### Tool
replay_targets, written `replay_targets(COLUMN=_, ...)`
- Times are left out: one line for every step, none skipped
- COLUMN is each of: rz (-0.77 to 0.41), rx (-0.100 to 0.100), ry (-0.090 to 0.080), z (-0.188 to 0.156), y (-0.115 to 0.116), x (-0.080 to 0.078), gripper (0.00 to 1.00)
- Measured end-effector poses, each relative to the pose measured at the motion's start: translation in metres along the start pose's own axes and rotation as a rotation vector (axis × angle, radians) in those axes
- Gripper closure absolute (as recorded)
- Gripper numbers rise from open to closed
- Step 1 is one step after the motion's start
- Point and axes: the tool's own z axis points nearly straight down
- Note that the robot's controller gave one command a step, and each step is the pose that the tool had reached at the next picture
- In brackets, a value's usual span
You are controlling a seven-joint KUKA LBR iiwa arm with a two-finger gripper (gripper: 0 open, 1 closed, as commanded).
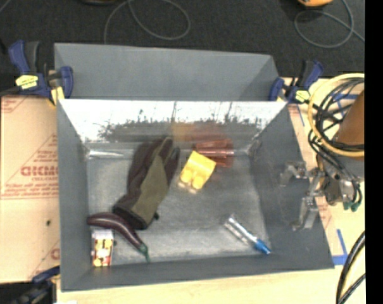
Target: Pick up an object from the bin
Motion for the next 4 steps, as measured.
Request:
replay_targets(rz=-0.016, rx=0.002, ry=-0.002, z=0.039, y=0.0, x=0.016, gripper=0.0)
replay_targets(rz=-0.021, rx=0.002, ry=-0.004, z=0.08, y=-0.005, x=0.011, gripper=0.0)
replay_targets(rz=-0.039, rx=0.004, ry=-0.007, z=0.135, y=0.017, x=0.016, gripper=0.0)
replay_targets(rz=0.101, rx=0.001, ry=-0.007, z=0.145, y=0.026, x=0.014, gripper=0.0)
